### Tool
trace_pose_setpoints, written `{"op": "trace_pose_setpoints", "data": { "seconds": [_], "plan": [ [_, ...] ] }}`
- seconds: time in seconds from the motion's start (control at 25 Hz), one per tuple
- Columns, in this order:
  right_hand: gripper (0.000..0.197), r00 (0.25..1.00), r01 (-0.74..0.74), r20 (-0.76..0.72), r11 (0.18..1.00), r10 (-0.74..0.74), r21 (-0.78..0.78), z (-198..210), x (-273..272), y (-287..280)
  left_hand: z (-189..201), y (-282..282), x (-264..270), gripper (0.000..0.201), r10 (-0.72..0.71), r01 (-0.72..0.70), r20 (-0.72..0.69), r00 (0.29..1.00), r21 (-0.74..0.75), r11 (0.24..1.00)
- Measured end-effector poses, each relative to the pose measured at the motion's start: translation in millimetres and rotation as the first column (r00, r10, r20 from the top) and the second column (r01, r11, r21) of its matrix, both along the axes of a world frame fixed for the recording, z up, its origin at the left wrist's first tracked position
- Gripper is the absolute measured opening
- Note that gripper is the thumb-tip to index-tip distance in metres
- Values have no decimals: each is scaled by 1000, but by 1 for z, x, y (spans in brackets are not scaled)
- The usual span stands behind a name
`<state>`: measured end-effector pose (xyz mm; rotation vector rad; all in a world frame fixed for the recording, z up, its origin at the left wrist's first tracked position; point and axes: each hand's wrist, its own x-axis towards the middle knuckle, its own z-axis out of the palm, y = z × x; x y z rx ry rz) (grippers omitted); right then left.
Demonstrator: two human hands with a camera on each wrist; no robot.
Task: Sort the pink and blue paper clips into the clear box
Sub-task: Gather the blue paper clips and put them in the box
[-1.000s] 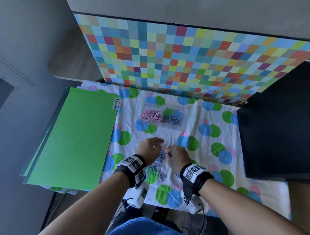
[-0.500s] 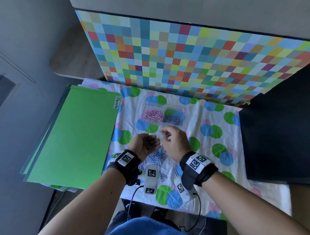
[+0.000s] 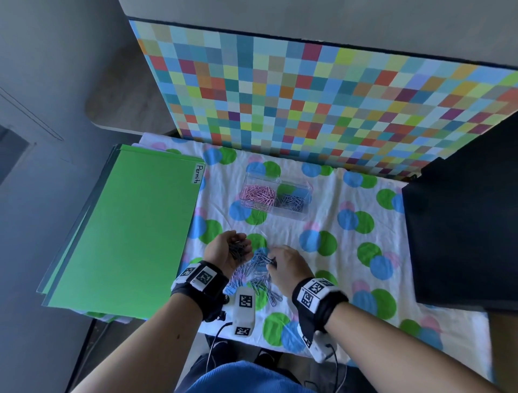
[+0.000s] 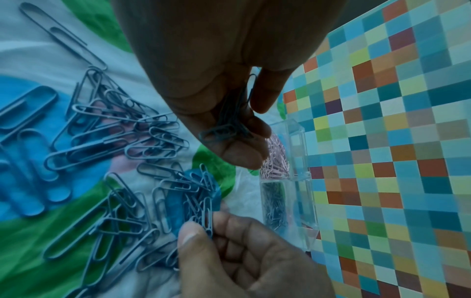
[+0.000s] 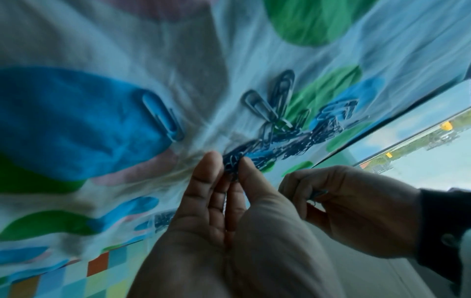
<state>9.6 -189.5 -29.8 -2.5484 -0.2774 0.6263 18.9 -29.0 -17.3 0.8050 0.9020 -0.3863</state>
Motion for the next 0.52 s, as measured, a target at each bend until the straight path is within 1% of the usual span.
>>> {"op": "trace_pose_setpoints", "data": {
  "seconds": [0.12, 0.28, 0.4, 0.52],
  "plan": [
    [13, 996, 92, 6, 993, -92, 71, 6, 3, -9, -2, -1, 1, 33, -12, 12, -15, 1000, 34, 999],
    [15, 983, 171, 19, 957, -181, 235, 28, 6, -12, -5, -14, 4, 35, -58, 59, -26, 998, 37, 998],
    [12, 983, 139, 71, 942, -168, 305, 41, 14, -3, -3, -31, 6, 35, -68, 67, -34, 997, -28, 997],
    [17, 988, 71, 110, 952, -108, 299, 48, 21, 4, 10, -46, 8, 31, -65, 64, -13, 998, -104, 993]
  ]
}}
